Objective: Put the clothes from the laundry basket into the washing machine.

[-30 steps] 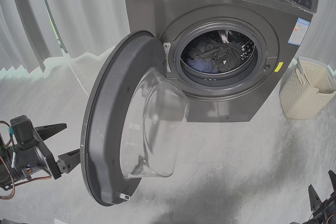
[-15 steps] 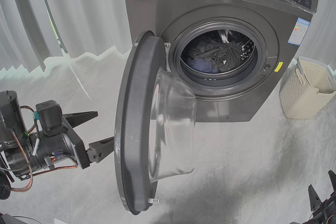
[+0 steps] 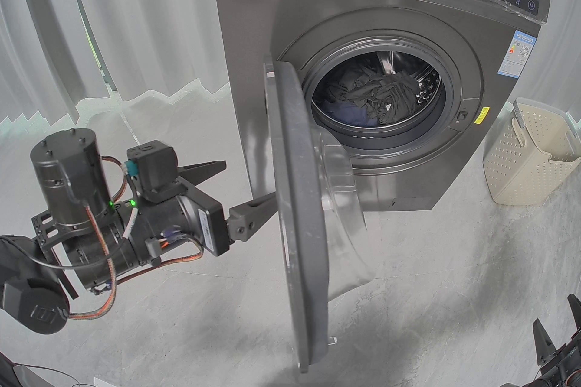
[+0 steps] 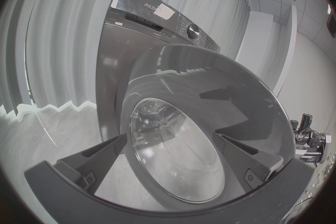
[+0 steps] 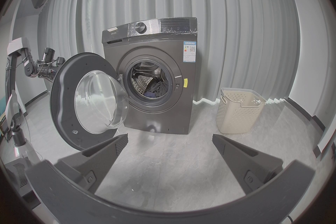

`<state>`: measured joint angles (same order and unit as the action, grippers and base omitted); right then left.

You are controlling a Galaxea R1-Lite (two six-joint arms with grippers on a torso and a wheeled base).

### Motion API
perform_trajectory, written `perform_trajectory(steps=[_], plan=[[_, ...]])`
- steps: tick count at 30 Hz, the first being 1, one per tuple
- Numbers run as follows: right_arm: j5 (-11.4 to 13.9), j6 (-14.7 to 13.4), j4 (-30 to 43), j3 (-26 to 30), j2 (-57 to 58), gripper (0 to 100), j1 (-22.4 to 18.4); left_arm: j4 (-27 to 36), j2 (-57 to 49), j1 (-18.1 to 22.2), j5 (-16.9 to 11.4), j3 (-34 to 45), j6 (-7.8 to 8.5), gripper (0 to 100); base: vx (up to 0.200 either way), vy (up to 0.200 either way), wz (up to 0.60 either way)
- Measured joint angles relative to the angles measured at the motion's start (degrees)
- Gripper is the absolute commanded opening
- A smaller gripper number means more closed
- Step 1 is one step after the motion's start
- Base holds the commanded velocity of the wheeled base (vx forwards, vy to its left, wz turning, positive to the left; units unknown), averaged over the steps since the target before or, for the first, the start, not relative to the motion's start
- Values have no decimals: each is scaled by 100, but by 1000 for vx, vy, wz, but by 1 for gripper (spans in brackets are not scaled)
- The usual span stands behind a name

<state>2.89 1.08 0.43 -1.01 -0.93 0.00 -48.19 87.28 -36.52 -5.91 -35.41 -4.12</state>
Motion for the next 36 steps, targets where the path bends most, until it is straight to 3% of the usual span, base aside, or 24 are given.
perform_trajectory(steps=[12,28,36], plan=[[0,0,1,0,0,100,0,-490,941,-258,224,-800,-30,100,0,0,0],[0,2,1,0,0,100,0,-518,1910,-410,291,-1932,-37,100,0,0,0],[-2,2,1,0,0,100,0,-551,2259,-422,338,-2561,-127,100,0,0,0]])
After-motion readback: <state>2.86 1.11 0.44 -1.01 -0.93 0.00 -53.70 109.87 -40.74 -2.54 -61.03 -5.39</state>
